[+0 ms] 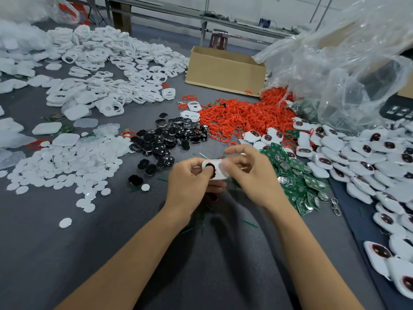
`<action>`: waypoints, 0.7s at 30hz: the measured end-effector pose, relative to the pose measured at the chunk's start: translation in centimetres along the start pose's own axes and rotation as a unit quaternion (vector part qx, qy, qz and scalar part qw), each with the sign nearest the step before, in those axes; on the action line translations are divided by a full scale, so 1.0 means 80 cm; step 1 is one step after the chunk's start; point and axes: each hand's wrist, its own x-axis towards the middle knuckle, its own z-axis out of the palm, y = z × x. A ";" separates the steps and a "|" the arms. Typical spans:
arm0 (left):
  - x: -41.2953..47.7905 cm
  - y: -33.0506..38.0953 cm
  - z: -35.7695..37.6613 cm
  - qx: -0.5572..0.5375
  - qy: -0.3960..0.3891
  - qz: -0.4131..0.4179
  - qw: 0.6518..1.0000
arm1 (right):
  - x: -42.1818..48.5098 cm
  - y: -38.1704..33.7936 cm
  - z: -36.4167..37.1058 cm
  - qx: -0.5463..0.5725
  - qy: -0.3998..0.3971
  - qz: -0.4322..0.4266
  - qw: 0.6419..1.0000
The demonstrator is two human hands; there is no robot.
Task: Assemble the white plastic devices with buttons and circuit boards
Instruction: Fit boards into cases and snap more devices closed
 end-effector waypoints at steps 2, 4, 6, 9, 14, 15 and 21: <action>0.002 0.002 0.000 -0.029 0.004 -0.014 0.999 | 0.002 0.003 -0.016 -0.024 0.058 -0.026 0.998; 0.002 0.003 -0.001 -0.043 0.002 -0.017 0.999 | 0.001 0.011 -0.037 -0.122 0.138 -0.043 0.982; 0.001 0.004 -0.001 -0.047 -0.003 -0.015 0.999 | -0.003 0.018 -0.057 -0.223 0.204 -0.026 0.953; 0.000 0.005 -0.002 -0.046 -0.010 -0.015 0.999 | -0.008 0.030 -0.079 -0.300 0.225 0.044 0.926; 0.000 0.006 -0.003 -0.043 -0.020 -0.020 0.999 | -0.008 0.036 -0.086 -0.326 0.213 0.066 0.918; 0.000 0.007 -0.003 -0.042 -0.020 -0.019 0.999 | -0.008 0.035 -0.083 -0.322 0.206 0.060 0.922; -0.001 0.008 -0.003 -0.038 -0.023 -0.020 0.999 | -0.008 0.029 -0.072 -0.276 0.032 0.084 0.957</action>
